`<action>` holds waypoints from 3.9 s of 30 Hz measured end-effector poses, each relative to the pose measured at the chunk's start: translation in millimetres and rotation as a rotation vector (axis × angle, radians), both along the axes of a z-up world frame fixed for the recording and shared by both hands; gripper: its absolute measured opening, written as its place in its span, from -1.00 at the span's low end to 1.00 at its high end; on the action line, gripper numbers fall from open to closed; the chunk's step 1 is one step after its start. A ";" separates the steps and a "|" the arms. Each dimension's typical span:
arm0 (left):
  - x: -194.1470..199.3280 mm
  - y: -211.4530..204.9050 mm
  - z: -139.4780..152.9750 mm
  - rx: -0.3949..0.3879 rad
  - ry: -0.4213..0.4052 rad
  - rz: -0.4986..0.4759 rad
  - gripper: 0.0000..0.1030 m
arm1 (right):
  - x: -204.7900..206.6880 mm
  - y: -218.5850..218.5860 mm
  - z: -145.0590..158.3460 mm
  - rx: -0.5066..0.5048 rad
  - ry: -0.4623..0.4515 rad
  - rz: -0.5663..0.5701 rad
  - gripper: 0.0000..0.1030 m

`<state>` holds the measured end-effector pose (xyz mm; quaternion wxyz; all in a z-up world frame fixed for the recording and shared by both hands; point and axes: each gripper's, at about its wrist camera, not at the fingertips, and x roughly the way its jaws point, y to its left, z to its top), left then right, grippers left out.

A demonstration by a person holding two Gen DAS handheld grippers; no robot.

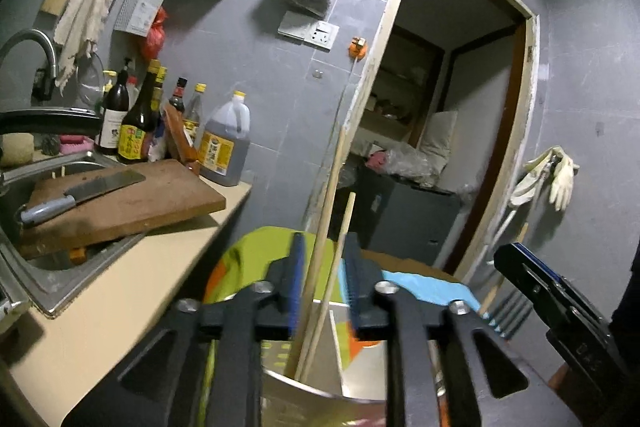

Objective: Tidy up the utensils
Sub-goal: 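Carry the fork with the right tool while the left tool carries the chopstick to the caddy, then drop the fork and chopstick into the caddy and open both tools, then move both tools back over the chopsticks and spoons on the cloth, then grasp a wooden chopstick with the right tool while the left tool grasps another chopstick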

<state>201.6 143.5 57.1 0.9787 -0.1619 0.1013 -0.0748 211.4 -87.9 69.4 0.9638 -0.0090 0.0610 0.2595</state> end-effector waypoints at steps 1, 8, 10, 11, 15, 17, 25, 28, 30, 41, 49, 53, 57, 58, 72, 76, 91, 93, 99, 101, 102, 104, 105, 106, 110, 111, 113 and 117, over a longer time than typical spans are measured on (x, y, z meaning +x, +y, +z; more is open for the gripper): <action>-4.0 0.0 2.5 -0.008 -0.009 -0.001 -0.37 | -1.4 -1.3 1.5 0.005 -0.005 0.004 -0.31; -25.0 -13.7 25.1 0.003 -0.050 -0.007 0.14 | -19.2 -26.3 18.2 0.041 -0.063 -0.021 0.36; -31.0 -21.7 30.0 0.004 -0.061 -0.008 0.28 | -22.6 -36.3 23.2 0.054 -0.069 -0.035 0.52; -33.3 -26.7 32.0 0.009 -0.064 -0.014 0.32 | -25.6 -43.5 25.9 0.061 -0.075 -0.049 0.58; -43.1 -50.0 37.0 0.039 -0.082 -0.044 0.61 | -34.6 -66.0 32.7 0.053 -0.089 -0.096 0.83; -47.5 -59.6 37.5 0.040 -0.095 -0.061 0.85 | -38.9 -79.1 33.7 0.044 -0.093 -0.124 1.00; -59.6 -100.9 31.9 0.086 -0.095 -0.156 0.91 | -48.6 -124.7 25.0 0.009 -0.054 -0.227 1.00; -61.3 -117.1 23.9 0.114 -0.071 -0.197 0.91 | -48.4 -136.5 19.6 -0.007 -0.031 -0.251 1.00; -62.3 -126.2 19.0 0.136 -0.059 -0.209 0.92 | -46.8 -145.7 14.3 -0.014 -0.006 -0.264 1.00; -71.7 -160.5 4.4 0.235 -0.093 -0.201 0.92 | -28.7 -177.5 -18.3 -0.056 0.153 -0.307 1.00; -52.2 -157.4 -4.6 0.243 -0.058 -0.207 0.92 | -23.6 -183.5 -27.5 -0.040 0.205 -0.296 1.00; -61.3 -158.0 -2.6 0.235 -0.082 -0.226 0.92 | -21.9 -183.2 -30.4 -0.053 0.210 -0.299 1.00; -72.0 -164.1 0.9 0.249 -0.112 -0.245 0.92 | -19.4 -185.9 -30.7 -0.050 0.218 -0.304 1.00; -74.4 -165.9 1.8 0.252 -0.121 -0.250 0.92 | -19.1 -187.1 -30.7 -0.049 0.218 -0.306 1.00; -95.2 -189.5 2.5 0.290 -0.156 -0.337 0.92 | -17.1 -199.4 -37.5 -0.065 0.247 -0.324 1.00; -100.4 -198.2 -1.4 0.299 -0.136 -0.383 0.92 | -16.3 -202.1 -39.2 -0.068 0.259 -0.320 1.00; -47.0 -208.1 -40.4 0.246 0.223 -0.363 0.73 | -0.3 -196.3 -58.8 -0.149 0.393 -0.237 0.37; -37.3 -209.8 -44.9 0.263 0.271 -0.341 0.54 | 3.4 -194.7 -63.3 -0.155 0.418 -0.225 0.31; 0.8 -222.5 -69.5 0.337 0.454 -0.299 -0.16 | 19.3 -185.0 -77.3 -0.197 0.508 -0.195 -0.04; 15.4 -226.0 -78.0 0.351 0.518 -0.300 -0.34 | 26.7 -181.6 -83.2 -0.206 0.546 -0.177 -0.22; 21.1 -226.7 -81.0 0.352 0.537 -0.301 -0.37 | 31.0 -179.9 -86.3 -0.208 0.568 -0.166 -0.26; 34.0 -228.2 -88.0 0.344 0.582 -0.306 -0.48 | 38.3 -175.8 -91.3 -0.218 0.603 -0.149 -0.38; 39.9 -227.4 -91.2 0.336 0.602 -0.311 -0.50 | 43.1 -173.1 -94.7 -0.226 0.623 -0.138 -0.45; 43.0 -226.9 -92.8 0.338 0.612 -0.316 -0.54 | 47.7 -170.8 -97.7 -0.228 0.643 -0.125 -0.50; 59.8 -227.3 -97.6 0.335 0.648 -0.323 -0.65 | 61.7 -165.5 -105.5 -0.223 0.704 -0.087 -0.61; 62.6 -227.4 -98.8 0.336 0.654 -0.324 -0.66 | 65.0 -165.4 -106.8 -0.221 0.716 -0.082 -0.62; 69.0 -227.5 -99.5 0.335 0.662 -0.322 -0.68 | 71.1 -164.8 -109.5 -0.211 0.740 -0.069 -0.64; 75.8 -228.9 -102.0 0.335 0.679 -0.329 -0.69 | 79.8 -164.2 -111.0 -0.204 0.759 -0.062 -0.65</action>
